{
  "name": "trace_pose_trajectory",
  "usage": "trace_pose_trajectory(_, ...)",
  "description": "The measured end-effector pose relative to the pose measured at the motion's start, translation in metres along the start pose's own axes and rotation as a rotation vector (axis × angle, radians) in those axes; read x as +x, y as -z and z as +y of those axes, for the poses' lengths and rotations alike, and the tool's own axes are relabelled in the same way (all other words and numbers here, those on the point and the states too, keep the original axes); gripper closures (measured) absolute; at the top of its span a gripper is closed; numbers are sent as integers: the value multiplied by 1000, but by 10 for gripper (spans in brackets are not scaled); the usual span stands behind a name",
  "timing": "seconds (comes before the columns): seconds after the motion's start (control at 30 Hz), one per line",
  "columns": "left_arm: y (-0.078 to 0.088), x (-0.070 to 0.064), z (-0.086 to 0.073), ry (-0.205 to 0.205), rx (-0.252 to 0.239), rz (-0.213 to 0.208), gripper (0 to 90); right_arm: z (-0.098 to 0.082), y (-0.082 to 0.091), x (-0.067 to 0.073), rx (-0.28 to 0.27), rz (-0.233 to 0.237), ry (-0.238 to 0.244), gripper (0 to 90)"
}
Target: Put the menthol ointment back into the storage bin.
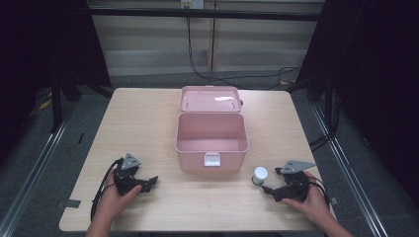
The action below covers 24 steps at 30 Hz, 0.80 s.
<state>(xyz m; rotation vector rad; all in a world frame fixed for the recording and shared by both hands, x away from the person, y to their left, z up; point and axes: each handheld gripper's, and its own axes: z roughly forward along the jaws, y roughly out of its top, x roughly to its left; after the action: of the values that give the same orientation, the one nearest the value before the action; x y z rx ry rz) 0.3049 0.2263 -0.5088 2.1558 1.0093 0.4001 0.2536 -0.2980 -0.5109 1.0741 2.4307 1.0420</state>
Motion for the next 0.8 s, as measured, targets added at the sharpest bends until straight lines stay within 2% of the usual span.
trace_pose_trajectory(0.07, 0, 0, 0, 0, 0, 1, 97, 0, 0, 0, 1, 1, 2, 99)
trace_pose_trajectory(0.13, 0, 0, 0, -1, 0, 0, 97, 5, 1, 0, 46, 9, -1, 101)
trace_pose_trajectory(0.17, 0, 0, 0, 0, 1, 1, 97, 5, 1, 0, 46, 9, -1, 101)
trace_pose_trajectory(0.2, 0, 0, 0, 2, -1, 2, 97, 9, 2, 1, 96, 8, 0, 115)
trace_pose_trajectory(0.3, 0, 0, 0, 3, 0, -1, 97, 15, 4, 0, 149, 19, 5, 141)
trace_pose_trajectory(0.33, 0, 0, 0, 0, 0, 0, 97, 15, 4, 0, 149, 19, 5, 141)
trace_pose_trajectory(0.37, 0, 0, 0, 0, 0, 0, 97, 18, 5, 0, 183, 27, 0, 156)
trace_pose_trajectory(0.43, 0, 0, 0, 0, 0, 1, 97, 22, 6, -1, 213, 45, -1, 163)
trace_pose_trajectory(0.67, 0, 0, 0, -1, 3, 0, 97, 35, 10, -4, 264, 81, -18, 179)
trace_pose_trajectory(0.8, 0, 0, 0, 0, 2, 1, 97, 48, 13, -5, 299, 105, -10, 202)
